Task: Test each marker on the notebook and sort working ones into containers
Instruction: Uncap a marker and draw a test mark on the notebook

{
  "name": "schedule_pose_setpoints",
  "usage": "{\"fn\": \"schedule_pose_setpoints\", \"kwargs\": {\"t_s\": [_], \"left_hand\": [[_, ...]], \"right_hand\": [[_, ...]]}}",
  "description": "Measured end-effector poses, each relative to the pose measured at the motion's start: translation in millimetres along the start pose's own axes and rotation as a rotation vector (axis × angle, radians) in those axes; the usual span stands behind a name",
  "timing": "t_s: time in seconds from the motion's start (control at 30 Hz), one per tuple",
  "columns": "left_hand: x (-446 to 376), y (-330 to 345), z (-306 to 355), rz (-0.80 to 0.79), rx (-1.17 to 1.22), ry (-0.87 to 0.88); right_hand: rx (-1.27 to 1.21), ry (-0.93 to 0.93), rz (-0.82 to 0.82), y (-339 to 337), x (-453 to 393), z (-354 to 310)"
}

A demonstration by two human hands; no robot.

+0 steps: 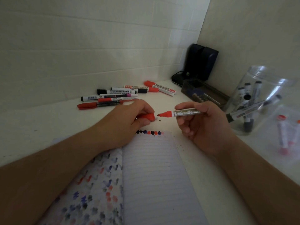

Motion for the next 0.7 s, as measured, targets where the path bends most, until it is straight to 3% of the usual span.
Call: {"fn": "schedule_pose_setpoints", "kwargs": {"t_s": [0.33, 0.47, 0.6, 0.7], "left_hand": [[-2.7, 1.9, -1.6, -0.011, -0.014, 0.087], [-0.9, -1.6, 4.3, 0.071, -0.089, 0.133], [13.4, -17.1, 35.5, 0.178, 0.160, 0.117], [31.2, -19.9, 81.7, 0.054, 0.336, 0.108]], "right_hand": [[0.159, 0.031, 0.107, 11.7, -0.5, -2.3], [0.301, -0.002, 0.122, 18.2, 3.8, -4.8], [0.183, -0.029, 0.175, 31.0, 21.2, -24.6], [0.080, -0.061, 0.137, 37.4, 60.0, -41.6]]}}
Point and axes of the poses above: each hand's wrist, its own x-axis away from the middle knuckle, its own y-axis out of the palm, z = x × y, the point moved 2 cm from there along -x, towards the middle knuckle, and after that the axes turned 5 degrees about -y, right-handed, at the moved point
